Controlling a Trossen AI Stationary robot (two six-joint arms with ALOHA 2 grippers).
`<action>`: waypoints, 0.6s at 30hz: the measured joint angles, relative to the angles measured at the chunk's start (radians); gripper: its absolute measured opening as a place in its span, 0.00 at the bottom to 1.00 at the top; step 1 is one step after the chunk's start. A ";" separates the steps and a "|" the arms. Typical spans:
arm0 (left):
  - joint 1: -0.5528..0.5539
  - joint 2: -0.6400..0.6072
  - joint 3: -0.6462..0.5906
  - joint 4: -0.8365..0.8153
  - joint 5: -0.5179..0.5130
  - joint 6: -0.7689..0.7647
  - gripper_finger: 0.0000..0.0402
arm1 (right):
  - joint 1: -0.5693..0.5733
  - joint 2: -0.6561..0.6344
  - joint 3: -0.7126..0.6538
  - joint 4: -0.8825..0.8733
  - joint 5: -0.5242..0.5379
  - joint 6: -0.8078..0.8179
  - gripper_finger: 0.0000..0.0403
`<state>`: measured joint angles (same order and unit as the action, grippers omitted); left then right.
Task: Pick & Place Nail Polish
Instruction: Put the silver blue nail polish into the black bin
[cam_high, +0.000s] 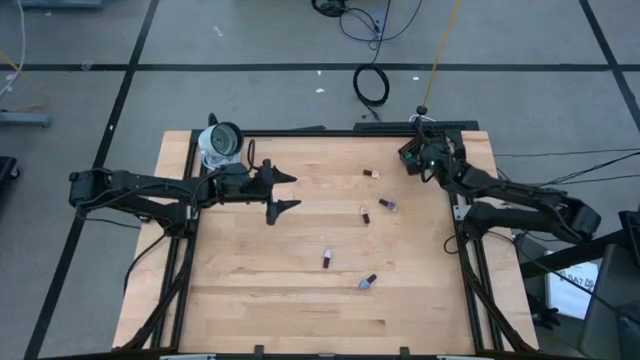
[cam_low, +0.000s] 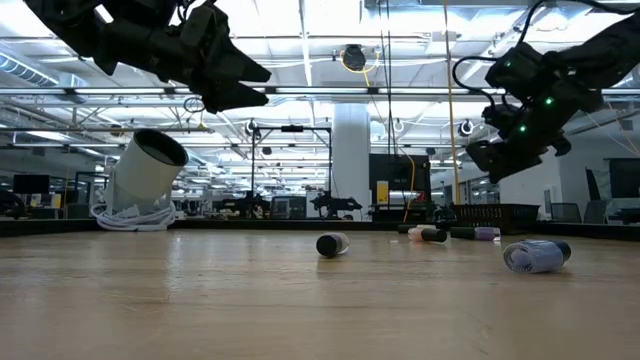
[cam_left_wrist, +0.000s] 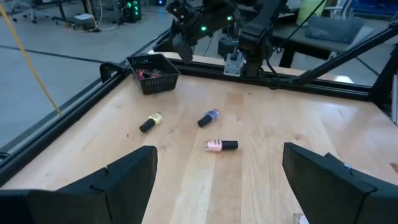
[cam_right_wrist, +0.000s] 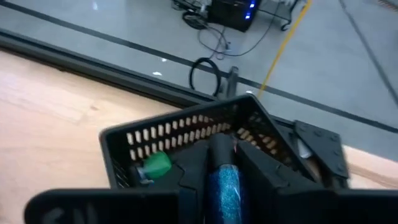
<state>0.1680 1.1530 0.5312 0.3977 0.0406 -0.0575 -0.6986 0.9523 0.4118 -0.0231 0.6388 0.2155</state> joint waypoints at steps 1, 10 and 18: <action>0.000 0.000 0.000 0.000 0.000 0.000 0.85 | -0.012 0.008 0.000 0.019 -0.021 0.000 0.14; 0.000 0.000 0.000 -0.003 0.001 0.001 0.85 | -0.088 0.103 0.000 0.109 -0.066 -0.030 0.17; 0.000 0.000 0.000 -0.003 0.001 0.002 0.85 | -0.115 0.147 0.000 0.121 -0.067 -0.013 0.30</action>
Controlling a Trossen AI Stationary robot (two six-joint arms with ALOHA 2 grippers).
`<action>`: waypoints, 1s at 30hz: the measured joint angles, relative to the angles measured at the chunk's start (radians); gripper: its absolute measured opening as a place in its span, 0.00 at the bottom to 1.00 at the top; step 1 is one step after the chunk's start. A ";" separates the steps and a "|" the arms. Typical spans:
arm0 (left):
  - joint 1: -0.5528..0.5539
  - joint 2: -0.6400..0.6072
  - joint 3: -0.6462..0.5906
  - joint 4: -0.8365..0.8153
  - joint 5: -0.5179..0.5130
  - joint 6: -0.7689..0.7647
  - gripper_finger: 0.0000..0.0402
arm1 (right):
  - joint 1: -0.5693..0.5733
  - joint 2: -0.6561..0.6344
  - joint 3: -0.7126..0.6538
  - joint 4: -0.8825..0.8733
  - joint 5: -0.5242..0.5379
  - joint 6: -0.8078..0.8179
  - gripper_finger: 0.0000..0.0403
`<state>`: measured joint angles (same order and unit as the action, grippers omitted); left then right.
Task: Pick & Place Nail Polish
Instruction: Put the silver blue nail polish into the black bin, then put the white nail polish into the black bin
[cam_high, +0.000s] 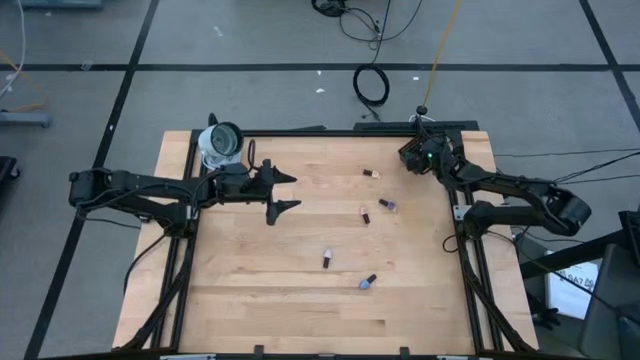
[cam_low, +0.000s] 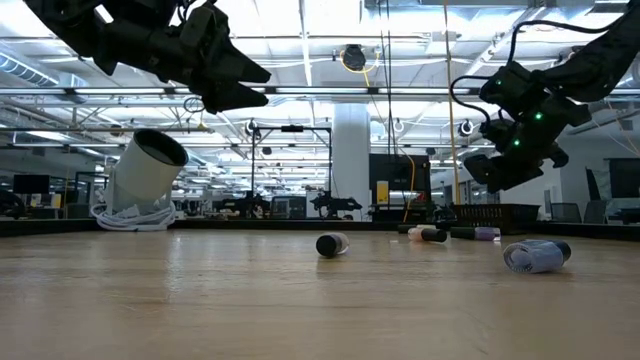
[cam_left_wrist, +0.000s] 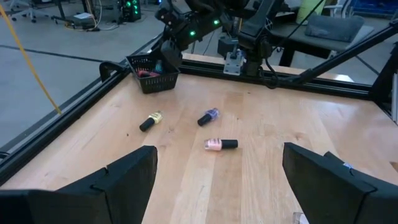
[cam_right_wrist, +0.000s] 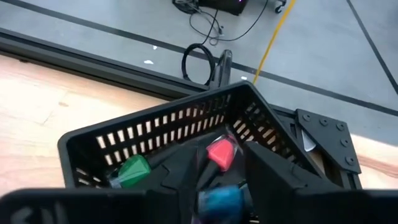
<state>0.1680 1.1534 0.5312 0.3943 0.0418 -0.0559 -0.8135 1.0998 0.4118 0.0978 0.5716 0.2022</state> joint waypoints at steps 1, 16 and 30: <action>0.000 0.000 0.000 0.000 0.000 0.000 0.85 | 0.000 0.002 0.000 0.000 0.000 0.002 0.31; 0.000 0.000 0.001 0.022 0.001 -0.052 0.85 | 0.010 0.002 0.000 0.221 -0.564 -0.031 0.30; -0.001 0.000 0.008 0.021 0.027 -0.258 0.85 | 0.241 0.002 0.000 0.363 -1.202 0.025 0.29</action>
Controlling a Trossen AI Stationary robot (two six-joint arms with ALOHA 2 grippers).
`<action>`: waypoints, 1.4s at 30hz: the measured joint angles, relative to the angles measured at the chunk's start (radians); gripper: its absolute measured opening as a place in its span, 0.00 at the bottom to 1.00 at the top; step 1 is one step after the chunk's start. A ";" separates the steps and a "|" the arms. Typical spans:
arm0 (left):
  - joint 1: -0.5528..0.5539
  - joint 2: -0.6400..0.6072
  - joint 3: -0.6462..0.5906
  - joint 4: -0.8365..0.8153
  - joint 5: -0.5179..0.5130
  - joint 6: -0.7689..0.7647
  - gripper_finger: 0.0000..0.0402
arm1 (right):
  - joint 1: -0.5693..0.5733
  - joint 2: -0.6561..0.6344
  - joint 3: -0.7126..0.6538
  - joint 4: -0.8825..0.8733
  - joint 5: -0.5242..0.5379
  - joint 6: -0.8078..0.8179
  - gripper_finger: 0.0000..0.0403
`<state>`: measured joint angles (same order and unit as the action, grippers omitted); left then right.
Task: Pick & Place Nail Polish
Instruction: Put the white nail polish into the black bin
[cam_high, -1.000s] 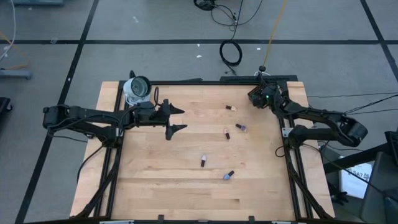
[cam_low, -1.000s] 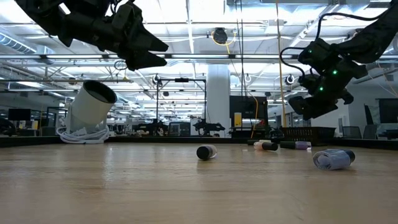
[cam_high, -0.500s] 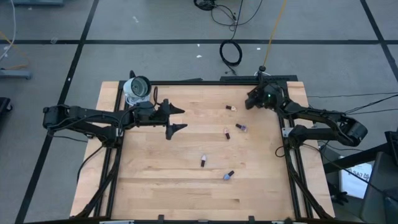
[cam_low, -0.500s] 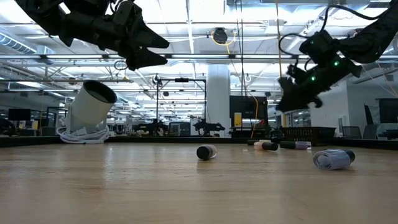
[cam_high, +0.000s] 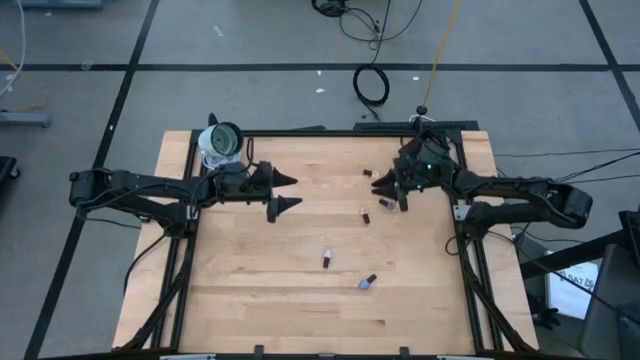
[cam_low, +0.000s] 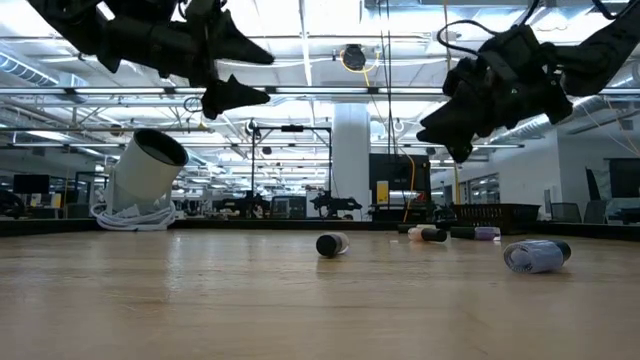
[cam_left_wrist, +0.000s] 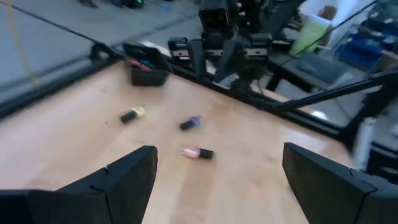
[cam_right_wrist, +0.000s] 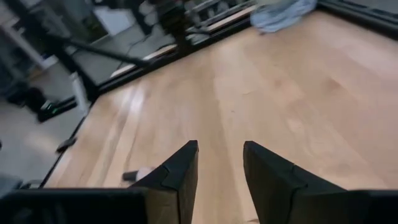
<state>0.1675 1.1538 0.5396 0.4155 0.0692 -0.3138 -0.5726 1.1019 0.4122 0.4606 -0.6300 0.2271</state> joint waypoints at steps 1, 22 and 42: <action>-0.005 0.000 0.009 -0.012 0.033 -0.022 0.85 | 0.017 0.000 0.000 0.000 0.000 -0.013 0.29; -0.463 0.644 0.783 -0.883 -0.269 -0.319 0.85 | 0.077 0.000 0.000 0.088 0.004 -0.110 0.29; -0.374 0.933 0.958 -1.167 -0.148 -0.733 0.85 | 0.003 0.000 0.000 0.276 0.005 -0.116 0.29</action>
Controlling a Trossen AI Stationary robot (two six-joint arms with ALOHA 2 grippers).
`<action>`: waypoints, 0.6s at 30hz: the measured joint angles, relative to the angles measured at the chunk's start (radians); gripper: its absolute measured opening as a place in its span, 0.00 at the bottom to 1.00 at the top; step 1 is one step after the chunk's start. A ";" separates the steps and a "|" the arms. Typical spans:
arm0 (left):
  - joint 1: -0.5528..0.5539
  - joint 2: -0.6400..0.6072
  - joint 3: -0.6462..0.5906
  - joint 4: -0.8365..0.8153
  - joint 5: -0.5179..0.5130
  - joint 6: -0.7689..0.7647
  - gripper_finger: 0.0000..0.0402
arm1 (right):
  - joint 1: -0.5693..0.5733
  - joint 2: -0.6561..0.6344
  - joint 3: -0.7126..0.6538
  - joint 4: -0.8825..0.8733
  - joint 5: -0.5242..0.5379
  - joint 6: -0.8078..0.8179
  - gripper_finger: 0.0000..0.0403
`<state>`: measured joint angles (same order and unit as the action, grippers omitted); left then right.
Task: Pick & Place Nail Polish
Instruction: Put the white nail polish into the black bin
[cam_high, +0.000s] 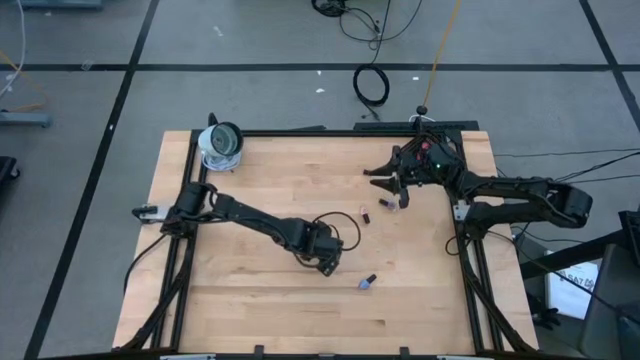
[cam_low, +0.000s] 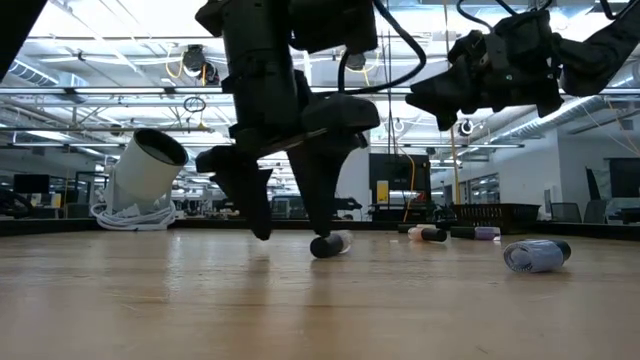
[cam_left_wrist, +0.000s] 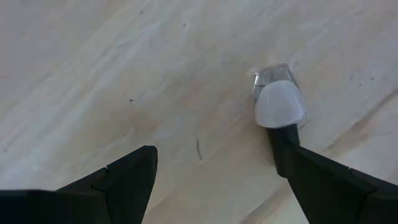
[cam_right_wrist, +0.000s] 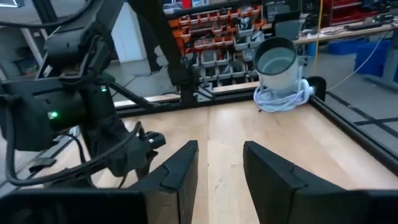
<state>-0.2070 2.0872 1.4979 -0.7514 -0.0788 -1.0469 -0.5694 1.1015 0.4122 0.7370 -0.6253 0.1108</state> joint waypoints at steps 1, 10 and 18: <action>0.000 0.000 0.000 0.003 0.000 -0.004 0.85 | -0.005 0.000 0.000 0.000 0.000 0.000 0.29; -0.008 0.000 -0.001 0.098 -0.005 -0.011 0.85 | -0.049 0.000 0.000 0.035 -0.002 0.000 0.29; -0.012 0.001 -0.001 0.156 0.001 0.096 0.85 | -0.067 0.000 0.000 0.094 -0.004 0.000 0.29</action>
<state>-0.2192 2.0878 1.4967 -0.5954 -0.0781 -0.9507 -0.6365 1.1015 0.4122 0.8314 -0.6289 0.1108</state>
